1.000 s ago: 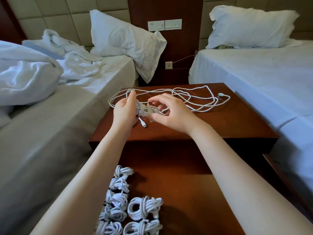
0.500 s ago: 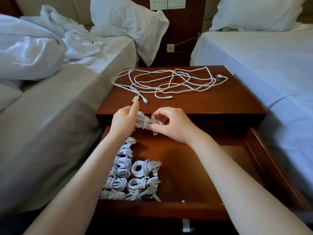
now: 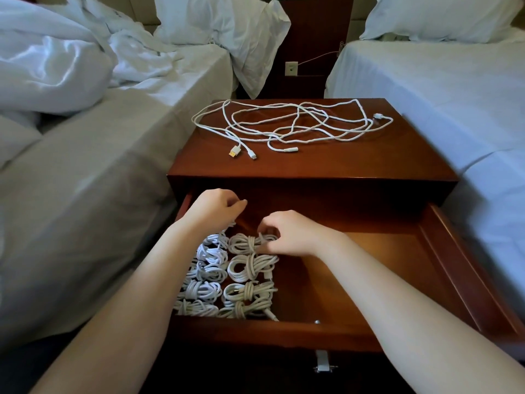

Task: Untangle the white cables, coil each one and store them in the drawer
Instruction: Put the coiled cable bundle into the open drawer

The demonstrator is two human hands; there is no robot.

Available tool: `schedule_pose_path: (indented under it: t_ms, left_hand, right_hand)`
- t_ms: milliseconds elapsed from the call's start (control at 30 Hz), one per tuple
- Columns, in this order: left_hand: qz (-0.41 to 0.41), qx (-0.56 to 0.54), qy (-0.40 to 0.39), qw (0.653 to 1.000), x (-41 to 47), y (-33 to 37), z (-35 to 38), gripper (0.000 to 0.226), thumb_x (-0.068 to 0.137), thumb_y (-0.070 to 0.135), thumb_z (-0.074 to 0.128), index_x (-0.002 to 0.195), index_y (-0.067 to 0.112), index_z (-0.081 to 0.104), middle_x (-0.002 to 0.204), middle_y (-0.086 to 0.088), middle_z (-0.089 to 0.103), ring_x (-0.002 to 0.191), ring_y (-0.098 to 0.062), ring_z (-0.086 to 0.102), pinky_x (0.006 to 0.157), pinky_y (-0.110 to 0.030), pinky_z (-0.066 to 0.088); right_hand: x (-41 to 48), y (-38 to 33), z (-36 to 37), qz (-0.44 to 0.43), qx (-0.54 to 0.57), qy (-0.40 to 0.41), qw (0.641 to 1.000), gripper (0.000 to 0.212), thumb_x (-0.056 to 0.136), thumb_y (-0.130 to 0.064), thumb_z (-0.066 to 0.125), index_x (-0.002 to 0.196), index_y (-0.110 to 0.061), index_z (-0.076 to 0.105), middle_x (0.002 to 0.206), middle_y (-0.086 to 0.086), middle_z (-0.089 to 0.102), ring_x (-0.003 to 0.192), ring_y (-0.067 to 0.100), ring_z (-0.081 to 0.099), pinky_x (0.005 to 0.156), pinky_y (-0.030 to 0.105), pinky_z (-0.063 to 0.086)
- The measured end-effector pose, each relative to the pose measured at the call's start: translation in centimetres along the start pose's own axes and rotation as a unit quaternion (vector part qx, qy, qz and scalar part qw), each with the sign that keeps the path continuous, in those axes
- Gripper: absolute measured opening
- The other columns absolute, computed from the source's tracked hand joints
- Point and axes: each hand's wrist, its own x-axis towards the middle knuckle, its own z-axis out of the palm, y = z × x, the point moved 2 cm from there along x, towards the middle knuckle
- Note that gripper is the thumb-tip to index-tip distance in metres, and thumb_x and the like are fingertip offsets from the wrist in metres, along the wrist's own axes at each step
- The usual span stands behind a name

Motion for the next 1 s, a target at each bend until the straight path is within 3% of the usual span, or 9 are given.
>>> schedule_pose_path:
  t_ms: [167,333,467,567,667,767,1000]
  left_hand:
    - [0.003,-0.007,-0.011,1.000,0.0,0.4,0.3,0.033,0.096,0.037,0.051,0.096,0.010,0.070,0.086,-0.005,0.069,0.079,-0.016,0.060,0.061,-0.018,0.040]
    - [-0.010,-0.011,-0.021,1.000,0.0,0.3,0.3,0.035,0.097,0.035,0.050,0.093,0.006,0.069,0.075,-0.002,0.064,0.065,-0.012,0.054,0.053,-0.021,0.037]
    - [-0.014,-0.025,0.001,1.000,0.0,0.3,0.2,0.033,0.097,0.032,0.050,0.089,0.005,0.068,0.068,0.003,0.058,0.060,-0.008,0.049,0.052,-0.021,0.034]
    - [-0.004,-0.046,0.037,0.998,-0.1,0.7,0.0,0.028,0.096,0.029,0.052,0.090,0.006,0.068,0.072,0.002,0.059,0.066,-0.010,0.050,0.055,-0.018,0.035]
    - [-0.006,-0.125,0.076,0.989,-0.1,1.6,-0.3,0.022,0.093,0.028,0.056,0.089,0.011,0.070,0.084,-0.003,0.069,0.080,-0.017,0.061,0.071,-0.030,0.048]
    - [0.006,-0.182,0.132,0.974,1.1,2.8,-1.5,0.018,0.090,0.025,0.058,0.079,0.015,0.067,0.080,-0.005,0.070,0.080,-0.022,0.065,0.080,-0.039,0.052]
    - [-0.002,-0.166,0.164,0.972,6.2,5.8,-3.8,0.011,0.090,0.022,0.056,0.083,0.018,0.064,0.069,0.012,0.056,0.063,-0.003,0.050,0.052,-0.007,0.032]
  right_hand:
    - [0.0,-0.1,-0.1,0.012,0.069,-0.007,0.997,0.032,0.093,-0.040,0.058,0.112,-0.019,0.071,0.107,-0.003,0.062,0.103,0.016,0.057,0.093,0.036,0.047]
    - [0.4,0.0,0.3,0.010,0.023,0.023,0.999,0.044,0.091,-0.037,0.060,0.132,-0.020,0.058,0.120,0.000,0.060,0.110,0.019,0.056,0.095,0.037,0.048]
    - [0.4,0.0,-0.2,-0.008,0.030,0.058,0.998,0.050,0.087,-0.042,0.064,0.132,-0.019,0.057,0.117,-0.003,0.057,0.110,0.017,0.054,0.095,0.038,0.047]
    - [0.2,-0.1,-0.8,-0.021,0.073,0.125,0.989,0.041,0.086,-0.036,0.068,0.123,-0.019,0.063,0.105,-0.008,0.058,0.095,0.013,0.057,0.090,0.037,0.049]
    - [0.2,-0.2,-2.6,-0.032,0.118,0.227,0.966,0.027,0.087,-0.028,0.068,0.113,-0.020,0.069,0.099,-0.007,0.064,0.082,0.010,0.059,0.083,0.031,0.051]
    - [0.4,-0.1,-5.5,-0.034,0.129,0.296,0.946,0.022,0.090,-0.022,0.064,0.111,-0.019,0.069,0.095,-0.008,0.066,0.082,0.010,0.060,0.077,0.020,0.049]
    - [2.7,2.9,-9.7,0.003,0.123,0.370,0.921,0.019,0.093,-0.016,0.060,0.110,-0.015,0.069,0.105,-0.005,0.066,0.088,0.007,0.058,0.075,0.013,0.045]
